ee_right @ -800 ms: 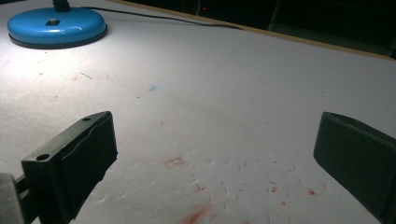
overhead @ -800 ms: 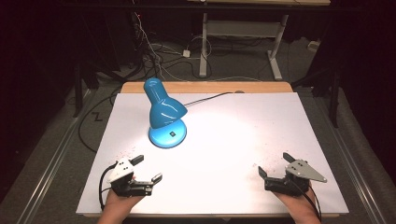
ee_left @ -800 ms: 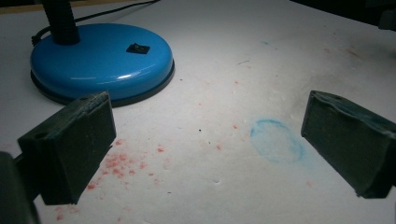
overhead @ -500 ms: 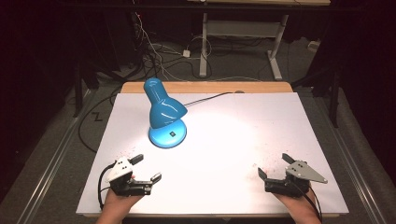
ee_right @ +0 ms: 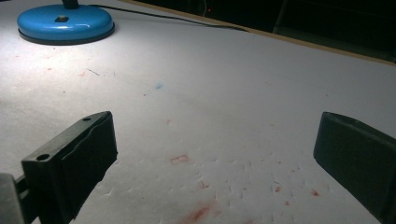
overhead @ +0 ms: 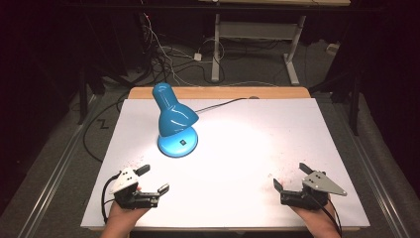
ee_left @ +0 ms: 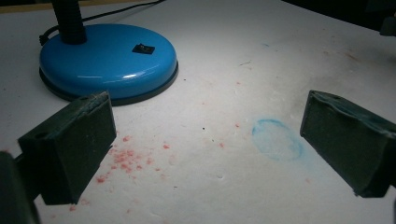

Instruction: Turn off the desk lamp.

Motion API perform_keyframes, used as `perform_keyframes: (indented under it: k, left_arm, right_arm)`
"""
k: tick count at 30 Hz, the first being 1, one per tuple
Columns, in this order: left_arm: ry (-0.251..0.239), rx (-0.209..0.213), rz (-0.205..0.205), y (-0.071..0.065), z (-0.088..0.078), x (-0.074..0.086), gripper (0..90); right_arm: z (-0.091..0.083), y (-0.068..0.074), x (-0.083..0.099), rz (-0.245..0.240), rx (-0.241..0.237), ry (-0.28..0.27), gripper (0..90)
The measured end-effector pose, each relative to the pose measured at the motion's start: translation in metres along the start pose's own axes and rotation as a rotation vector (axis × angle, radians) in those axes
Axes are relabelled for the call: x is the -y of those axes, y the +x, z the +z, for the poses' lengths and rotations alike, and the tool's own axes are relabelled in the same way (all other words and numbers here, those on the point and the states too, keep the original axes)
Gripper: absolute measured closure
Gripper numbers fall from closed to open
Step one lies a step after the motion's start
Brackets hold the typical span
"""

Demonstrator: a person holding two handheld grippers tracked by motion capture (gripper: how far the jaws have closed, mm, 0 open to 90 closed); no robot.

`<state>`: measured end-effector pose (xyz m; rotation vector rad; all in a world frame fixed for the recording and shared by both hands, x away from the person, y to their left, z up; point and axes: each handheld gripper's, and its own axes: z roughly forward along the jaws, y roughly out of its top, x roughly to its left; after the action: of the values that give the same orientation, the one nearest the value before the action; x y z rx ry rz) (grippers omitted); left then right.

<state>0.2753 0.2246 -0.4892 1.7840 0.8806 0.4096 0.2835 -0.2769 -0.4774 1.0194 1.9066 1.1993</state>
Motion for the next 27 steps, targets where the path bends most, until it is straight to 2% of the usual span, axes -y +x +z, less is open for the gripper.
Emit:
perform_keyframes:
  k: [7,15,21,27]
  left_arm:
    - [0.008,0.013,-0.002,0.0004,0.0000,0.0001,4.2]
    - [0.027,0.003,-0.001,0.0018,0.0016,0.0011,6.0]
    - [0.020,0.011,0.001,0.0017,0.0005,0.0012,13.9]
    - [0.020,0.019,0.003,0.0013,0.0004,0.0009,15.2]
  right_arm:
    - [0.0002,-0.0003,0.0002,-0.003,0.002,0.001,0.5]
    - [0.0006,-0.0004,0.0001,-0.007,-0.008,0.003,0.5]
    - [0.0016,-0.0001,0.0012,-0.007,-0.016,0.006,0.5]
    - [0.0015,0.0003,0.0009,-0.008,-0.019,0.005,0.5]
